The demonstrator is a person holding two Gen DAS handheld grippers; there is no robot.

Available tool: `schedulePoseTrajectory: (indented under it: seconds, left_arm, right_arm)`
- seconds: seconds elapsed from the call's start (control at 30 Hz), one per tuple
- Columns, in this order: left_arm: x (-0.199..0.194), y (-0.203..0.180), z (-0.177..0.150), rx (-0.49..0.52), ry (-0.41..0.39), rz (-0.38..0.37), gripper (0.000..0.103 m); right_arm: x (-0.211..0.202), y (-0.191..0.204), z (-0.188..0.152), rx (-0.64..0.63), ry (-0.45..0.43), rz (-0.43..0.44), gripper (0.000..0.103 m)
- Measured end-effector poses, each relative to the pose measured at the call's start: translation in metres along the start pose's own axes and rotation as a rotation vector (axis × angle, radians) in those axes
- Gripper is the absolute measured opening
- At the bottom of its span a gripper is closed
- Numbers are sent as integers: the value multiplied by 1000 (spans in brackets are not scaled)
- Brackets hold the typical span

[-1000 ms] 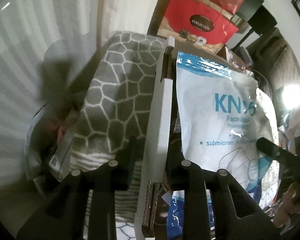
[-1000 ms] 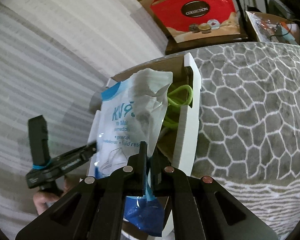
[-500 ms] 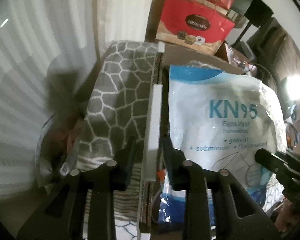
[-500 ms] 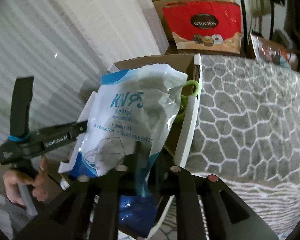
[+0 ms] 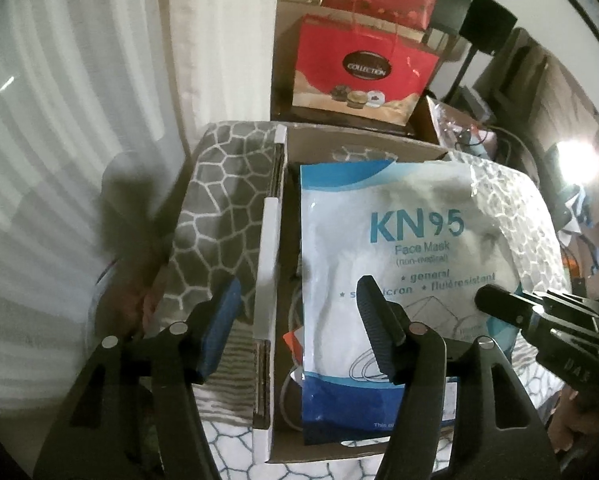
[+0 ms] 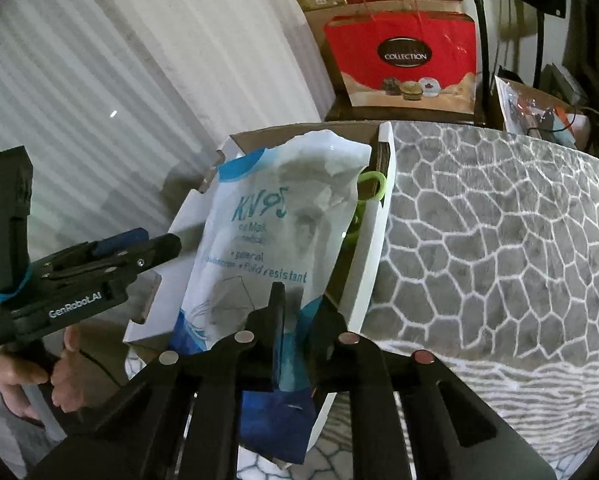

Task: Organize objects
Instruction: 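Carry the mask bag into the box with the right gripper and release, then open the left gripper and release the box wall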

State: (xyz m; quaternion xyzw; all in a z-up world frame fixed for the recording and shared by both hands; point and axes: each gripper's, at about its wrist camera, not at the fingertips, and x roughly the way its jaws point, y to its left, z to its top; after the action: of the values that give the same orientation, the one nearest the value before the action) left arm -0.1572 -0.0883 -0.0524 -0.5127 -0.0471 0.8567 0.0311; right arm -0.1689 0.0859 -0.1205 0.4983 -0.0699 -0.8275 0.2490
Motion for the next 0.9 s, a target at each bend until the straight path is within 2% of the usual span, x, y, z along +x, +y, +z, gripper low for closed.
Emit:
schedulePoseTrajectory:
  seconds: [0.17, 0.27, 0.33, 0.47, 0.53, 0.63, 0.73, 0.77, 0.9]
  left_arm:
    - [8, 5, -5, -18, 20, -13, 57]
    - [11, 0, -8, 2, 28, -11, 57]
    - [9, -5, -10, 20, 27, -15, 57]
    - [9, -15, -14, 66, 18, 36, 57]
    - [11, -16, -15, 67, 22, 44, 57]
    - [12, -16, -14, 65, 22, 54, 57]
    - [10, -16, -13, 58, 19, 51, 57]
    - [8, -15, -13, 59, 15, 54, 57]
    - [1, -16, -14, 68, -5, 72, 57]
  right_arm:
    - [15, -14, -2, 144, -19, 48, 5]
    - [22, -10, -4, 174, -40, 52, 5]
    - [27, -2, -5, 147, -43, 33, 5]
    - [32, 12, -5, 60, -40, -20, 5]
    - [33, 14, -4, 24, -16, -17, 8]
    - [30, 18, -4, -46, 20, -72, 16]
    - [20, 18, -4, -77, 26, -51, 34]
    - [14, 19, -3, -85, 22, -60, 46]
    - [-5, 18, -4, -109, -2, -56, 60]
